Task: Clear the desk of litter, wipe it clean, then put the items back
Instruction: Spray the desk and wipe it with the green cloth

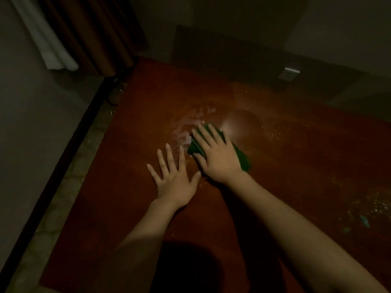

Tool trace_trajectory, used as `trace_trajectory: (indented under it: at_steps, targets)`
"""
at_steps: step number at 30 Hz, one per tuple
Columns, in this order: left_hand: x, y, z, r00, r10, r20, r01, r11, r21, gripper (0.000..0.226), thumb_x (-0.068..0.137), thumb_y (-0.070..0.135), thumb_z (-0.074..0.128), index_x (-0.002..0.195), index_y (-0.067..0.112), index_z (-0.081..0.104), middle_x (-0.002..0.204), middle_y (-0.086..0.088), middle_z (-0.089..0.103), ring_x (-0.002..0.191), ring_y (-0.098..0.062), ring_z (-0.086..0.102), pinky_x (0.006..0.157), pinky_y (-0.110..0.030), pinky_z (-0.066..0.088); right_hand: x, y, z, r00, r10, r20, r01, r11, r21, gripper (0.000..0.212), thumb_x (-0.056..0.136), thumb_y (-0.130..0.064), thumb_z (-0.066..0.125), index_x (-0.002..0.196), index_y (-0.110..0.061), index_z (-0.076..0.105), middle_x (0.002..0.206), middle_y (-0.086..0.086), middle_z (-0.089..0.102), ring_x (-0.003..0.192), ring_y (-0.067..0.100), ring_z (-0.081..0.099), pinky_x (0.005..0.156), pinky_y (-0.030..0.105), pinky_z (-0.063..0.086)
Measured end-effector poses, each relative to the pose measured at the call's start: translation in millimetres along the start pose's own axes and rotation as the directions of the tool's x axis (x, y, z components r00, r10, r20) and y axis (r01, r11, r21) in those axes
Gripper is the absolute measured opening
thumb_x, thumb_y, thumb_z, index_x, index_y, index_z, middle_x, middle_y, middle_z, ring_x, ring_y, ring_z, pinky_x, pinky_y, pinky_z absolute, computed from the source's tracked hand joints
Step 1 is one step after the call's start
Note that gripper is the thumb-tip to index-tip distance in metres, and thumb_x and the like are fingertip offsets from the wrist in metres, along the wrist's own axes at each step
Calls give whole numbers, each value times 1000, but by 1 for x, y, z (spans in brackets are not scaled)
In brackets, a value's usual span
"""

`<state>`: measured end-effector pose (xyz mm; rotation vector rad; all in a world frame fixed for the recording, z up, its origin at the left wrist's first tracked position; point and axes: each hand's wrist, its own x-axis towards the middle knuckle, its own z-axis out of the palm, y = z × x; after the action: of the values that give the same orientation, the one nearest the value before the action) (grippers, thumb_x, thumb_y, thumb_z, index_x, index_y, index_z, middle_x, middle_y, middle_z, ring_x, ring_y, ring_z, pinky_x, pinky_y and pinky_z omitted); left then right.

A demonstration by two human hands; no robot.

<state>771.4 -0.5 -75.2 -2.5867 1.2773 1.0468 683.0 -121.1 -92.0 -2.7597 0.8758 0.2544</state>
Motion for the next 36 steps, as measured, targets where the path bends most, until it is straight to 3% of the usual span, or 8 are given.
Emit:
trace_trajectory:
  at_steps: [4,8,12,21,28,29,32,36]
  targets:
    - [1,0,-1,999,2,39,-2,1000,3,82,92,65,19,130,26,-43,129,-4,-61,121,-28,-54,98,-57,-30,-43,34,10,991,-118,65,120,993,-23,62,97,-55,23,152,-29,14,159,-2,13,147,20,5,117,51,4]
    - [2,-1,-1,999,4,51,-5,1000,26,83,91,67,16,129,25,-45,127,-3,-62,117,-28,-56,91,-54,-35,-19,79,-6,970,244,-2,-244,969,20,63,92,-58,6,149,-31,1,158,-4,1,146,17,-6,115,46,-9]
    - [3,-1,-4,998,0,64,-2,1000,30,84,66,77,-13,121,27,-53,126,-3,-63,114,-26,-59,82,-49,-44,47,87,-26,911,408,-65,-404,912,67,60,100,-49,19,153,-24,5,161,1,3,148,23,-1,115,46,-7]
    - [5,-1,-7,993,-25,115,20,999,49,82,78,77,0,116,29,-55,122,-3,-65,111,-26,-61,86,-52,-40,0,53,-6,993,-116,24,117,993,-31,59,97,-55,19,150,-30,12,157,-3,14,145,20,7,115,48,2]
    - [6,-8,2,999,-49,5,49,999,4,81,88,70,0,150,19,-12,156,-19,-12,142,-38,-12,105,-56,-16,63,129,-40,887,450,-108,-440,892,108,60,99,-49,23,152,-23,14,160,5,11,147,24,7,118,53,5]
    - [5,-8,0,999,-31,25,30,999,24,82,85,72,-5,148,21,-19,155,-16,-21,141,-36,-18,103,-56,-21,81,128,-45,875,472,-106,-459,879,126,59,100,-47,25,153,-22,13,160,5,11,147,25,7,118,53,6]
    - [3,-7,4,1000,13,18,-13,1000,-4,82,61,78,-27,122,30,-53,131,-4,-60,121,-27,-54,88,-53,-40,117,99,-46,933,347,-95,-341,937,80,59,101,-47,24,153,-23,9,161,3,8,147,25,7,117,50,3]
    - [5,-4,1,998,-8,67,6,1000,26,79,78,76,-6,117,27,-55,122,-3,-65,114,-28,-59,88,-54,-39,97,36,-28,998,59,-35,-60,997,-42,59,100,-51,18,152,-31,2,160,-5,-2,147,20,-2,115,44,-6]
